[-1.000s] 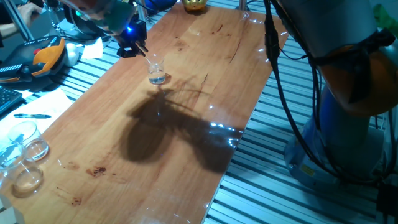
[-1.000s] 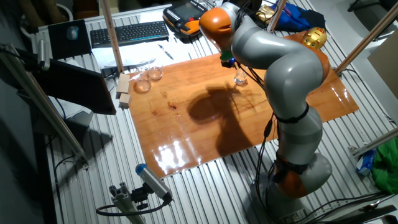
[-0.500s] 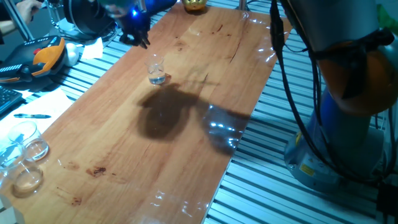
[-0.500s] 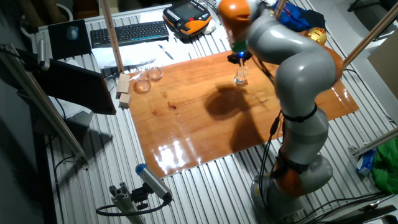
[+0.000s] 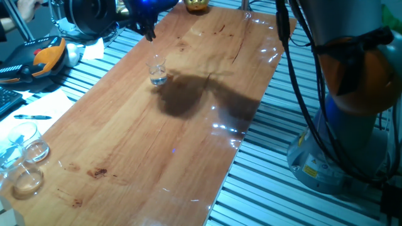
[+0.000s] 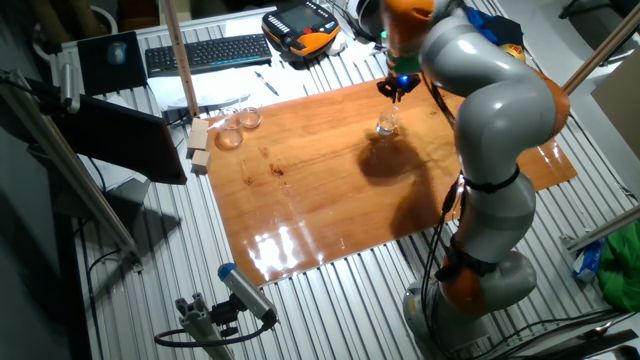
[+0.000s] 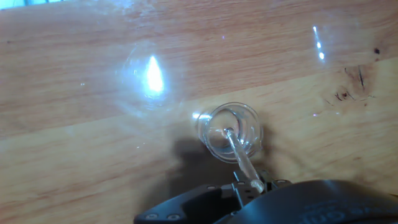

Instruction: Stir the beaker with a glass rod

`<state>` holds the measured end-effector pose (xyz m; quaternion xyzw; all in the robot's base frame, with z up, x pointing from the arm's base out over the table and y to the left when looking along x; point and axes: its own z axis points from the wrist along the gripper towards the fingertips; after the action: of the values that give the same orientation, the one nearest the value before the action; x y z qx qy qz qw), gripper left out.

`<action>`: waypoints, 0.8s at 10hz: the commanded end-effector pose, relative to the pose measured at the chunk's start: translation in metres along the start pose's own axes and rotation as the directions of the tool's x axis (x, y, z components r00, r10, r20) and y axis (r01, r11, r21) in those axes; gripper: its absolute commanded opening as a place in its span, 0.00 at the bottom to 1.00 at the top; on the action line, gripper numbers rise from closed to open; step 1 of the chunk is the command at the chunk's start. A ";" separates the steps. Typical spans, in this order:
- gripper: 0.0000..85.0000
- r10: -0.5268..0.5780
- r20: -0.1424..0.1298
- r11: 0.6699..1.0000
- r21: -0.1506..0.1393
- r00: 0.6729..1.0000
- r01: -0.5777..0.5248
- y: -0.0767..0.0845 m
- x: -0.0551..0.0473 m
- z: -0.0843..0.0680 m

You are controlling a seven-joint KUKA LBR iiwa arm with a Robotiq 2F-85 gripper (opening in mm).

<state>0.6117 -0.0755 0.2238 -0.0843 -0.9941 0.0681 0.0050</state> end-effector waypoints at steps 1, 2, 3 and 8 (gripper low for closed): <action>0.00 0.018 -0.007 0.999 -0.041 1.000 -0.018 -0.001 0.001 0.001; 0.00 0.016 -0.008 0.999 -0.047 1.000 -0.017 -0.004 0.001 0.000; 0.00 0.023 -0.003 0.998 -0.057 1.000 -0.023 -0.008 0.001 0.000; 0.00 0.026 -0.013 0.996 -0.082 1.000 -0.027 -0.020 -0.001 -0.005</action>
<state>0.6086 -0.0958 0.2310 -0.1006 -0.9946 0.0257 0.0072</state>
